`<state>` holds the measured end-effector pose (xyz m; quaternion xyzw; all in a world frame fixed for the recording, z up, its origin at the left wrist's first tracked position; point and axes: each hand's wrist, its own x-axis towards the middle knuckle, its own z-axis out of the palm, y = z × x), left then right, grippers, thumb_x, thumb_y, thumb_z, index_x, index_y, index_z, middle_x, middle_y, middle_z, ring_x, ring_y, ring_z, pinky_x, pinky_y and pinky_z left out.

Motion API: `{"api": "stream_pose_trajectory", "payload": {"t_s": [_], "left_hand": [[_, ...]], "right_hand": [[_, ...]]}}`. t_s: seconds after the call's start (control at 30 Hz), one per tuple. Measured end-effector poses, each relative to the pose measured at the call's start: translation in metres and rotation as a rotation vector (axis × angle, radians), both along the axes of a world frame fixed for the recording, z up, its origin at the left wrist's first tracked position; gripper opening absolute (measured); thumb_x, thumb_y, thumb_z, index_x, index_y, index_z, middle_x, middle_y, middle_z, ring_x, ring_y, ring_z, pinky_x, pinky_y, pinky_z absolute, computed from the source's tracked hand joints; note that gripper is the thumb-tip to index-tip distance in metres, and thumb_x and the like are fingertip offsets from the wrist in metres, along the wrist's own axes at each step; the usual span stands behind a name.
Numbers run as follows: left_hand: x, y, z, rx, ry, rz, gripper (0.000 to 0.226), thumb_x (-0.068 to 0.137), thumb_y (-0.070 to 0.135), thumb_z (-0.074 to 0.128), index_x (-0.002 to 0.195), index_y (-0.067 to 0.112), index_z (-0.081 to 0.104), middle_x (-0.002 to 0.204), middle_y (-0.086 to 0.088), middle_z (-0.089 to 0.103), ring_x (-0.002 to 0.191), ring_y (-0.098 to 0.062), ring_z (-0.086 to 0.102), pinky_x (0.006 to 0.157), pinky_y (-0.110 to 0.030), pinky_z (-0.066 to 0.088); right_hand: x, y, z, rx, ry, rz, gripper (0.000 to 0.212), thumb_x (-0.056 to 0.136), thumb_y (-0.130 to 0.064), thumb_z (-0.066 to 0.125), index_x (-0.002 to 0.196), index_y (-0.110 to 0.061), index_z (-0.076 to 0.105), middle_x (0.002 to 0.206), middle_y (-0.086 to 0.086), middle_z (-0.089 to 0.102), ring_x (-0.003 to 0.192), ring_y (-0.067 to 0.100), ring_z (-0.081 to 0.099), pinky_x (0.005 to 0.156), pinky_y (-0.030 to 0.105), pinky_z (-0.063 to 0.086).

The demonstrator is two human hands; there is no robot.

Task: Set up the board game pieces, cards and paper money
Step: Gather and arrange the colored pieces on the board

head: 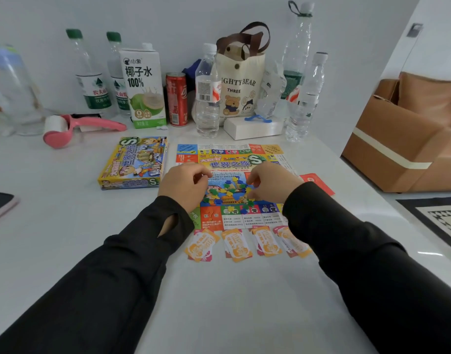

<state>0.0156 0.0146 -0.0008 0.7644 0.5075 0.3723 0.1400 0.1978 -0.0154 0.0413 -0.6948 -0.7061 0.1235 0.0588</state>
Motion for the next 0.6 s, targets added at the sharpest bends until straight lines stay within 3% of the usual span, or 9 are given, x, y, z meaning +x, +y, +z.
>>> {"api": "stream_pose_trajectory", "payload": {"t_s": [0.17,0.4,0.53,0.6], "left_hand": [[0.0,0.001,-0.002,0.033,-0.011,0.002,0.017,0.09,0.012,0.053,0.095,0.012,0.069,0.098,-0.004,0.068,0.087,-0.019,0.059,0.08,-0.033,0.05],[0.0,0.001,-0.004,0.045,0.015,-0.01,0.018,0.09,0.012,0.052,0.095,0.013,0.069,0.097,-0.003,0.068,0.086,-0.017,0.059,0.078,-0.03,0.048],[0.0,0.002,-0.004,0.039,0.01,-0.008,0.019,0.09,0.012,0.051,0.095,0.013,0.069,0.096,-0.002,0.068,0.083,-0.013,0.057,0.078,-0.029,0.048],[0.0,0.002,-0.004,0.038,0.003,-0.008,0.019,0.09,0.012,0.052,0.095,0.013,0.07,0.095,-0.002,0.069,0.082,-0.014,0.057,0.078,-0.029,0.048]], "right_hand": [[-0.006,0.008,-0.005,0.05,0.036,-0.101,0.023,0.081,-0.023,0.07,0.094,-0.005,0.07,0.095,0.007,0.067,0.081,0.018,0.058,0.07,0.026,0.045],[-0.005,0.023,-0.008,0.016,0.012,-0.15,0.032,0.08,-0.023,0.07,0.104,-0.002,0.063,0.104,0.01,0.063,0.098,0.024,0.059,0.084,0.031,0.049],[-0.004,0.022,-0.001,-0.023,0.114,-0.146,0.011,0.079,-0.015,0.071,0.074,-0.006,0.066,0.08,0.006,0.065,0.078,0.018,0.059,0.072,0.028,0.05],[-0.001,0.021,0.001,0.012,0.191,-0.139,0.019,0.077,-0.011,0.072,0.061,-0.014,0.061,0.069,-0.002,0.058,0.068,0.011,0.053,0.067,0.025,0.045]]}}
